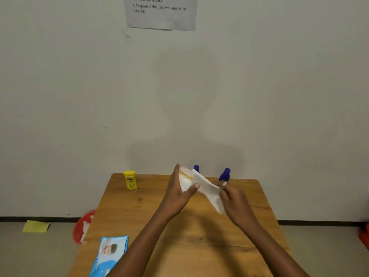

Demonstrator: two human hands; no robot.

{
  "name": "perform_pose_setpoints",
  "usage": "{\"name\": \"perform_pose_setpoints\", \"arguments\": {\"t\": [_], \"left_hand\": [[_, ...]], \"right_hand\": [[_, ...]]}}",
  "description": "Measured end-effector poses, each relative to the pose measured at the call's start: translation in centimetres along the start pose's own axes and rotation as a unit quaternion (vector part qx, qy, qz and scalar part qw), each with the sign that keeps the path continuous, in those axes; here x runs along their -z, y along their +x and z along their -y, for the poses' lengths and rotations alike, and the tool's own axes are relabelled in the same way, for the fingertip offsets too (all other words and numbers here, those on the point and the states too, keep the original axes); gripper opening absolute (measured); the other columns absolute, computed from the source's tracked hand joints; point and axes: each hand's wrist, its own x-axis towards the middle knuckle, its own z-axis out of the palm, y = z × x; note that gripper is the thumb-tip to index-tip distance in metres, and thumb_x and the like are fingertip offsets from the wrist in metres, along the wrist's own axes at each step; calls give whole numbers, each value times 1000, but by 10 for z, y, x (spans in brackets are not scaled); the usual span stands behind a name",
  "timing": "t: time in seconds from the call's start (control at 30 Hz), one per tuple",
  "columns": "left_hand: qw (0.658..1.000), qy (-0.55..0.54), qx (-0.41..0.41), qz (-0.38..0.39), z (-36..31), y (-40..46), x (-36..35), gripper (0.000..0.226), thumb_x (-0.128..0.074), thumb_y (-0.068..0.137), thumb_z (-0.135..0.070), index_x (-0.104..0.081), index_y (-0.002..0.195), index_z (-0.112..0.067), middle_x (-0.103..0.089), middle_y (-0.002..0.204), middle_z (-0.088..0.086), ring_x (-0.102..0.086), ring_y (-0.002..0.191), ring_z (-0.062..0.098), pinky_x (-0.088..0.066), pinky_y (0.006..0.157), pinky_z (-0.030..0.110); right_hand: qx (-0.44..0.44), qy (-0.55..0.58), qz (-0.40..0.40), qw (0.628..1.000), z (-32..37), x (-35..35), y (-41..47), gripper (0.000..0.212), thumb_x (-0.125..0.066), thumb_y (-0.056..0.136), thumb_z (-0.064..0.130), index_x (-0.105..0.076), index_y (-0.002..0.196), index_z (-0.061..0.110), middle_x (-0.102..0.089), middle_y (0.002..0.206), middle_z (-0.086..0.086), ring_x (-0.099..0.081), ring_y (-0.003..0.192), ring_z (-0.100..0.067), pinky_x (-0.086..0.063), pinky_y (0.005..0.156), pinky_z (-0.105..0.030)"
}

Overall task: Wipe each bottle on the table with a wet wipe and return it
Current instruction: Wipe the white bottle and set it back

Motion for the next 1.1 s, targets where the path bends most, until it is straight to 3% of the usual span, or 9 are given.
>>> {"name": "perform_pose_setpoints", "arguments": {"t": [0.07,0.13,0.23,0.33,0.43,0.6,0.77,0.93,1.1], "left_hand": [[994,-89,55,31,6,0,14,70,-50,99,-24,-8,154,-29,-28,152,-5,-46,122,10,-42,96,25],[988,-123,80,52,13,1,22,62,-37,101,-13,-10,154,-28,-38,142,-4,-53,102,2,-46,76,18],[986,-133,75,59,30,6,36,57,-40,100,-12,-20,152,-24,-53,130,0,-59,95,6,-51,66,14],[983,-160,56,73,35,8,43,51,-52,98,-14,-36,145,-22,-62,129,6,-66,100,14,-56,73,21],[984,-161,41,67,43,15,47,37,-59,95,-14,-52,127,-29,-66,122,6,-65,108,22,-57,84,34],[986,-145,42,72,73,35,56,45,-63,92,-14,-48,132,-28,-63,123,-9,-61,110,1,-53,84,18],[998,-30,34,47,108,78,61,49,-71,85,-12,-52,129,-21,-63,126,0,-60,116,14,-51,97,29],[996,82,4,35,150,139,58,48,-70,85,-15,-54,130,-14,-64,128,1,-58,111,7,-42,88,4],[992,122,-16,29,205,196,52,40,-68,87,-15,-55,125,-12,-66,120,2,-62,107,14,-47,86,12]], "right_hand": [[-100,77,15,992,-6,-10,8,29,-39,97,4,-65,104,13,-65,98,5,-61,89,-11,-46,62,-8],[-159,149,70,973,-5,-20,11,35,-34,97,4,-65,107,17,-65,109,5,-61,98,-12,-47,69,-14],[-186,197,110,956,11,-45,16,33,-40,95,6,-66,109,21,-68,110,6,-61,102,-14,-47,74,-21],[-170,179,139,959,33,-69,21,14,-54,94,29,-63,105,30,-62,101,17,-61,92,-8,-45,69,-21],[-139,129,126,974,40,-87,32,18,-63,88,37,-60,103,28,-63,93,15,-62,85,-3,-46,63,-18],[-109,97,115,983,23,-107,60,21,-70,84,34,-65,102,27,-63,90,20,-58,78,8,-41,58,-7],[-72,23,123,989,-18,-145,99,25,-71,82,33,-65,101,17,-58,93,8,-53,82,-3,-35,65,-8],[-86,-55,143,984,-59,-198,153,35,-67,85,36,-60,110,11,-64,109,-3,-56,91,-13,-39,69,-15],[-89,-62,176,978,-97,-246,205,31,-62,89,35,-58,109,11,-66,109,-6,-62,96,-21,-49,78,-27]]}}
